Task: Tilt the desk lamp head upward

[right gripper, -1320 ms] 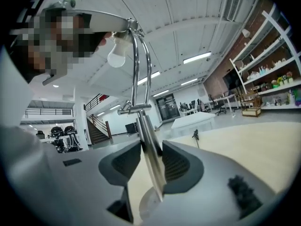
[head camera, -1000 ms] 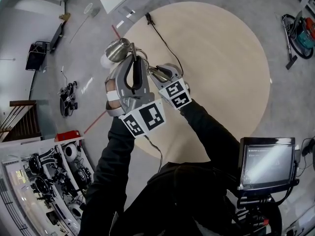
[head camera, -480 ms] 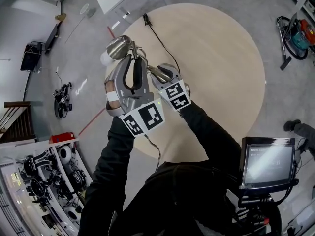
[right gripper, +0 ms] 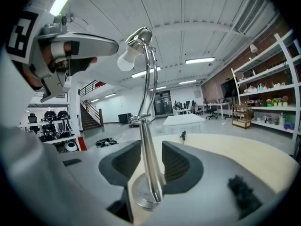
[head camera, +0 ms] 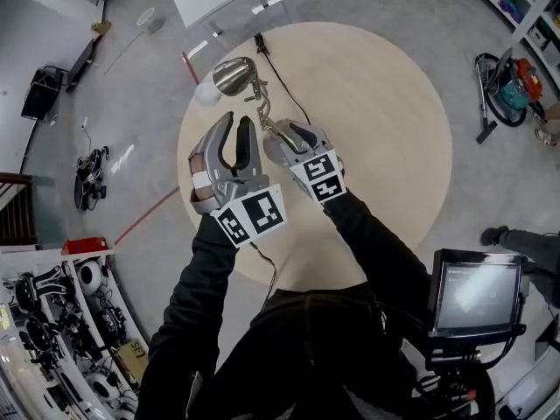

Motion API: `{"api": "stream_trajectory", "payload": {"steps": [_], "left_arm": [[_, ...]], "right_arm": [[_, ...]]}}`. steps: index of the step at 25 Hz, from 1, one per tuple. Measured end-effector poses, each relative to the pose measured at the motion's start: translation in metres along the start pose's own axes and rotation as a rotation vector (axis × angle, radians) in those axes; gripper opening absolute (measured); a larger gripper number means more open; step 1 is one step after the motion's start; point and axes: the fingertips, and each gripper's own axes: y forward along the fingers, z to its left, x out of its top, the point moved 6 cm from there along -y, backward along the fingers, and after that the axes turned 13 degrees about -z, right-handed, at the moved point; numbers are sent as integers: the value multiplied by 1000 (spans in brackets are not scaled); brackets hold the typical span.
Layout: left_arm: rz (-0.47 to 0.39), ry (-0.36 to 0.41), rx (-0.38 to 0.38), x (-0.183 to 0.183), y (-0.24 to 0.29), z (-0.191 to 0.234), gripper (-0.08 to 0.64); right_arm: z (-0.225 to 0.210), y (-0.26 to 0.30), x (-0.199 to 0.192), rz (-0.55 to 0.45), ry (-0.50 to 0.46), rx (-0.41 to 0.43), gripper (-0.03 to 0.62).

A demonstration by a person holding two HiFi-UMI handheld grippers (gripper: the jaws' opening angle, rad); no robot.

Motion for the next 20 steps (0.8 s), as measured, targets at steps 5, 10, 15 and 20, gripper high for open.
{"api": "stream_trajectory", "payload": {"steps": [5, 10, 15, 20], "left_arm": [[39, -98, 17, -25, -22, 13, 117], [66, -166, 12, -48, -36, 11, 117], [123, -316, -36, -84, -56, -5, 115], [163, -451, -56, -121, -70, -17, 104]], "right_arm": [[19, -4, 15, 13, -36, -13, 129], [28, -12, 41, 3, -82, -25, 129], [35, -25, 59, -12, -92, -71, 127], [34, -31, 70, -23, -79, -104, 127]]}}
